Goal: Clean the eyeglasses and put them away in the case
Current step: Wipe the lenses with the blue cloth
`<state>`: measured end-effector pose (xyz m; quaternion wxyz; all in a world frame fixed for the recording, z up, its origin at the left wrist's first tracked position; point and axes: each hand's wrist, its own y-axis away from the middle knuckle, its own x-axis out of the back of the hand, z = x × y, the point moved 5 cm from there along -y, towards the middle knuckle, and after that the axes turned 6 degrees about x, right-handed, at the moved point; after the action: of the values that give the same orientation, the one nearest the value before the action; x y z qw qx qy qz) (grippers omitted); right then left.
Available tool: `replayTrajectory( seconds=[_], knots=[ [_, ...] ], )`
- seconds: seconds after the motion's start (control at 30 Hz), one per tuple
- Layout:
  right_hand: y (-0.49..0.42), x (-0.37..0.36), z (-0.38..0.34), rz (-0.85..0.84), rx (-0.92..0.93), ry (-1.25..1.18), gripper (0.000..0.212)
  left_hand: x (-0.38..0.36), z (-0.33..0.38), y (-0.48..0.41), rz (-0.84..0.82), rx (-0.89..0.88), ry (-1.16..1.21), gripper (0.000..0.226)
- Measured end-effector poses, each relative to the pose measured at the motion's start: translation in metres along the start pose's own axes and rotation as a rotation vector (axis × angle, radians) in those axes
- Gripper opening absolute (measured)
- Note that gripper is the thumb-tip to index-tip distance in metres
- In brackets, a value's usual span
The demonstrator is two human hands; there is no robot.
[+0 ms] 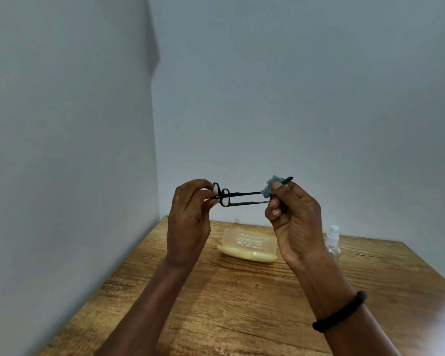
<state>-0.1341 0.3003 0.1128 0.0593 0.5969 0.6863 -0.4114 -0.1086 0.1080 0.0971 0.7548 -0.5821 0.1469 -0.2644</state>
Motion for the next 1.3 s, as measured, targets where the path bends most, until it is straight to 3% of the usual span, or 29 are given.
replayTrajectory(
  seconds=[0.33, 0.47, 0.6, 0.77, 0.87, 1.0, 1.3],
  knots=[
    [-0.008, 0.007, -0.011, 0.009, -0.006, -0.147, 0.009, 0.003, 0.0, -0.003, -0.031, 0.06, 0.051, 0.021],
    [-0.009, 0.01, -0.009, 0.022, -0.013, -0.192, 0.012, 0.003, -0.004, -0.001, 0.014, 0.166, 0.125, 0.016],
    [-0.001, 0.002, 0.017, -0.049, -0.113, -0.107, 0.014, 0.001, -0.001, 0.003, 0.036, 0.205, 0.186, 0.009],
    [0.014, -0.014, 0.043, -0.219, -0.175, 0.003, 0.019, -0.01, 0.014, 0.012, -0.054, 0.086, 0.143, 0.01],
    [0.02, -0.018, 0.044, -0.265, -0.086, 0.205, 0.017, -0.016, 0.017, 0.017, -0.098, 0.067, 0.121, 0.014],
    [0.022, -0.017, 0.04, -0.193, 0.077, 0.416, 0.014, -0.017, 0.018, 0.019, -0.11, 0.032, 0.108, 0.011],
    [0.018, -0.012, 0.026, -0.128, 0.171, 0.45, 0.007, -0.019, 0.015, 0.016, -0.127, -0.031, 0.041, 0.009]
  ],
)
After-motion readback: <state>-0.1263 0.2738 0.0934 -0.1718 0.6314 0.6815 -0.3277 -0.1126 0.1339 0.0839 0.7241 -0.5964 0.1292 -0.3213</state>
